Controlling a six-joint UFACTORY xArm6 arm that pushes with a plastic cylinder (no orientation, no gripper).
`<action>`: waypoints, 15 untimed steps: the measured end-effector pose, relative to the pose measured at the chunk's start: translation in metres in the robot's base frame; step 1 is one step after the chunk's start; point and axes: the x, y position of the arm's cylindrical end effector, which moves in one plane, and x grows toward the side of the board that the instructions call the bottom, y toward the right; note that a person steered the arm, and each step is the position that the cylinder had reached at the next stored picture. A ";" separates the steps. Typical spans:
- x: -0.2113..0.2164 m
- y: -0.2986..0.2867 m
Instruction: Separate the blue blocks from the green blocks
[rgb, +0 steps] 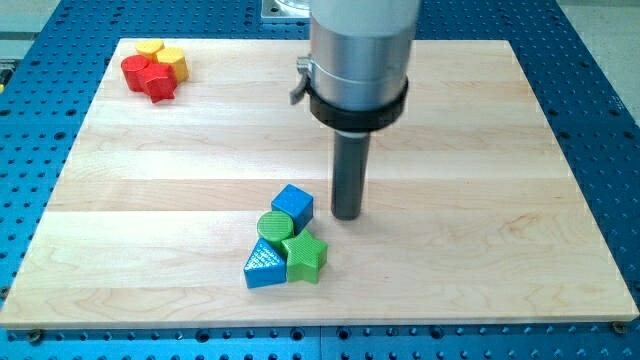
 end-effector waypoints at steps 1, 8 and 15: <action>0.003 -0.043; 0.081 -0.038; -0.025 0.033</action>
